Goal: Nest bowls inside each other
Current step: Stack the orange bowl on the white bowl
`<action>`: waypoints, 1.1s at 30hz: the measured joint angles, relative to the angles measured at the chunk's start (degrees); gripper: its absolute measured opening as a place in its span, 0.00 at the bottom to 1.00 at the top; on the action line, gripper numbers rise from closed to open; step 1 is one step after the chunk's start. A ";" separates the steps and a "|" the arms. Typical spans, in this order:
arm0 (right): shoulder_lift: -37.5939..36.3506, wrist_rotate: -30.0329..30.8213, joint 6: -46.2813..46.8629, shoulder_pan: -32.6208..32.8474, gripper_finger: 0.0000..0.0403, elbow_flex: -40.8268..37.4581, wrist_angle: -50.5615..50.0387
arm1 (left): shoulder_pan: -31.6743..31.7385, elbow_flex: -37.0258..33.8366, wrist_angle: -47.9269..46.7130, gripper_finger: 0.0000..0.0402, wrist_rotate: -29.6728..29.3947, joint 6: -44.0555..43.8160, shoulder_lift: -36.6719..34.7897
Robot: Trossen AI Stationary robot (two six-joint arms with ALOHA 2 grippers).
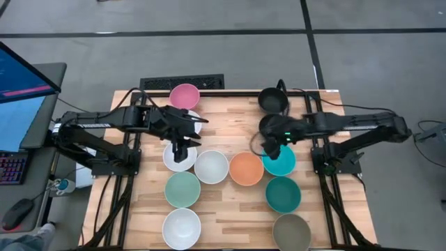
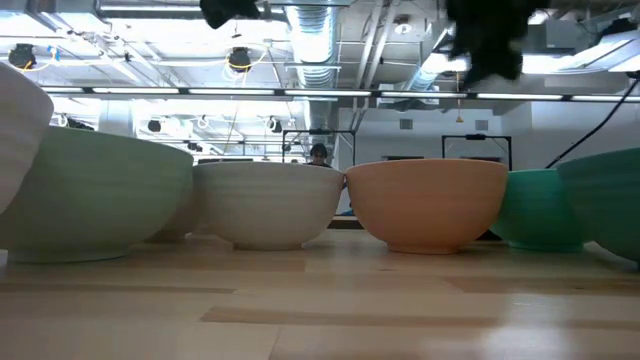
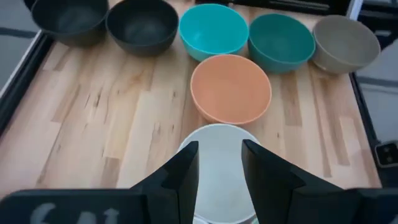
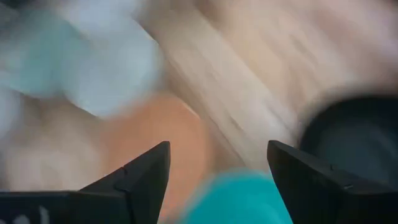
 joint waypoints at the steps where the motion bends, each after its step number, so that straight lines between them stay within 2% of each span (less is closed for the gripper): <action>1: 2.13 -1.61 -0.17 -0.70 0.72 -0.04 -1.80 | 0.00 0.00 0.01 0.28 0.01 0.60 0.00; 4: 8.78 -7.09 -2.11 -1.42 0.72 0.05 -1.68 | 0.00 0.00 -0.99 0.28 -0.03 1.40 0.00; 7: 14.81 -9.22 -4.81 -1.38 0.72 1.15 -0.41 | 0.00 0.00 -2.97 0.28 -0.05 1.40 0.02; 13: 21.02 -9.09 -8.94 -1.41 0.72 4.70 -0.08 | 0.00 0.00 -6.60 0.28 -0.06 1.12 0.02; 20: 27.06 -9.13 -10.12 -1.56 0.72 5.19 2.06 | 0.00 0.00 -8.91 0.28 -2.98 1.28 0.02; 33: 32.80 -7.74 -9.55 -1.54 0.69 5.16 5.95 | 0.07 -0.01 -8.57 0.28 -4.42 3.53 0.02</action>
